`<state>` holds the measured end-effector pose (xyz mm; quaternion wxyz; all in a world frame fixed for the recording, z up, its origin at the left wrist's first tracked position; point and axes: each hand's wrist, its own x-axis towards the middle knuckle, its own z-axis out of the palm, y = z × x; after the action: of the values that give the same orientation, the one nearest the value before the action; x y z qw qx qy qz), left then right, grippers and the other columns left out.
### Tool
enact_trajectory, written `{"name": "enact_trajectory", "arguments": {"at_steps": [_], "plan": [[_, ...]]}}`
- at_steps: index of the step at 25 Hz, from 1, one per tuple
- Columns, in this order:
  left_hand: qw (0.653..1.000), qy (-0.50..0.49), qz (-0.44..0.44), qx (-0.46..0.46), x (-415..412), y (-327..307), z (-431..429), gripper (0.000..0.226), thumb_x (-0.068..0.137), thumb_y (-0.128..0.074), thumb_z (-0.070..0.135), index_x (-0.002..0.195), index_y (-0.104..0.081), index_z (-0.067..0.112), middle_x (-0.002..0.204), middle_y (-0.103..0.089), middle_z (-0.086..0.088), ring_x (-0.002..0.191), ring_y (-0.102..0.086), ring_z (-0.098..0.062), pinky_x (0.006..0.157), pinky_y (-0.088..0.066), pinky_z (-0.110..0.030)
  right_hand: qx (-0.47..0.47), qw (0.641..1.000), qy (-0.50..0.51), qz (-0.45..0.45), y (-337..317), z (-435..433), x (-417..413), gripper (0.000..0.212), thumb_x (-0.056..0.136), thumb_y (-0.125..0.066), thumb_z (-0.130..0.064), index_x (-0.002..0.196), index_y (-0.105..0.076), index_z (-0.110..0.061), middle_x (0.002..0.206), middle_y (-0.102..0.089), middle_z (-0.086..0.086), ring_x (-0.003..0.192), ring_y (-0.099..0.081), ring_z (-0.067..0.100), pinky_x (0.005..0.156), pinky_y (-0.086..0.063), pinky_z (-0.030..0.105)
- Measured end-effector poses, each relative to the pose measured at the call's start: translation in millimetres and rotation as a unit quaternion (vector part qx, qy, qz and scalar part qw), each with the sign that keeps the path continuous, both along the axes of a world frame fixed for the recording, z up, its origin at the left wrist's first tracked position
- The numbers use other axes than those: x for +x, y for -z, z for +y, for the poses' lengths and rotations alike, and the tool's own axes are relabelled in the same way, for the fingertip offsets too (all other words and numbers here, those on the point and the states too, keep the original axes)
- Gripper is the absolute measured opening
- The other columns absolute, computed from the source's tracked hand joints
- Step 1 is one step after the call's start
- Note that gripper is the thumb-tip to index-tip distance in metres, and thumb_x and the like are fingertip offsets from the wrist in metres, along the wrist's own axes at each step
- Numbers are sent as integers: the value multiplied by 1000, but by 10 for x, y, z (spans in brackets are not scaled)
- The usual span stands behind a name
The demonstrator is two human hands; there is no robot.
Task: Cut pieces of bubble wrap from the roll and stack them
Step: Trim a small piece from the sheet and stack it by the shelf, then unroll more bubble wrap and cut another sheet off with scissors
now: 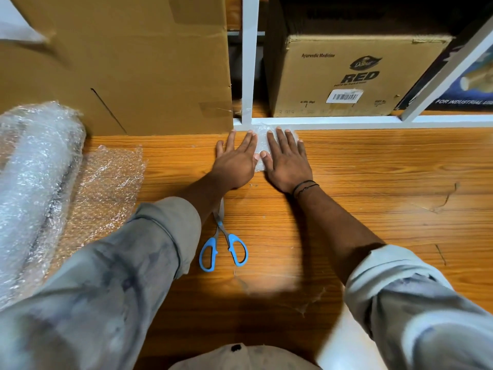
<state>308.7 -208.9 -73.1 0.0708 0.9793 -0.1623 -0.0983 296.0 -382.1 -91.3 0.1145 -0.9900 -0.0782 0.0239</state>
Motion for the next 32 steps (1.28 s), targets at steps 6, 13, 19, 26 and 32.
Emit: {"name": "enact_trajectory", "arguments": {"at_steps": [6, 13, 19, 26, 32], "plan": [[992, -88, -30, -90, -441, -244, 128, 60, 110, -23, 50, 163, -20, 24, 173, 0, -3, 158, 2, -33, 124, -5, -57, 135, 982, 72, -110, -194, -51, -372, 63, 110, -21, -44, 166, -14, -15, 174, -10, 9, 161, -2, 24, 128, 4, 46], [986, -127, -49, -93, -1278, -158, 551, 54, 106, -36, 55, 153, -45, 29, 173, -5, -6, 156, -4, -34, 121, -8, -54, 159, 976, 32, -143, -106, 272, -1168, 63, 108, -24, -43, 161, -33, -11, 169, -28, 11, 160, -13, 25, 130, -7, 48], [980, -154, -84, -93, -1569, -293, 844, 49, 103, -44, 56, 142, -56, 30, 171, -16, -5, 154, -10, -34, 120, -11, -53, 172, 978, -31, -113, -152, 738, -1478, 62, 105, -29, -44, 158, -40, -13, 166, -37, 10, 159, -19, 27, 127, -8, 49], [962, -216, -122, -113, -1871, -335, 1327, 45, 96, -52, 58, 131, -65, 32, 166, -31, -2, 152, -18, -33, 117, -13, -53, 189, 975, -80, -83, -237, 1218, -1672, 57, 104, -45, -40, 155, -44, -14, 163, -41, 9, 158, -20, 29, 127, -12, 51], [960, -223, -137, -96, -2103, -389, 2083, 42, 94, -56, 54, 129, -65, 31, 164, -34, -3, 151, -20, -33, 117, -13, -54, 205, 973, -85, -64, -226, 1998, -1853, 62, 99, -43, -46, 152, -47, -14, 161, -43, 9, 157, -24, 30, 127, -17, 52]]}}
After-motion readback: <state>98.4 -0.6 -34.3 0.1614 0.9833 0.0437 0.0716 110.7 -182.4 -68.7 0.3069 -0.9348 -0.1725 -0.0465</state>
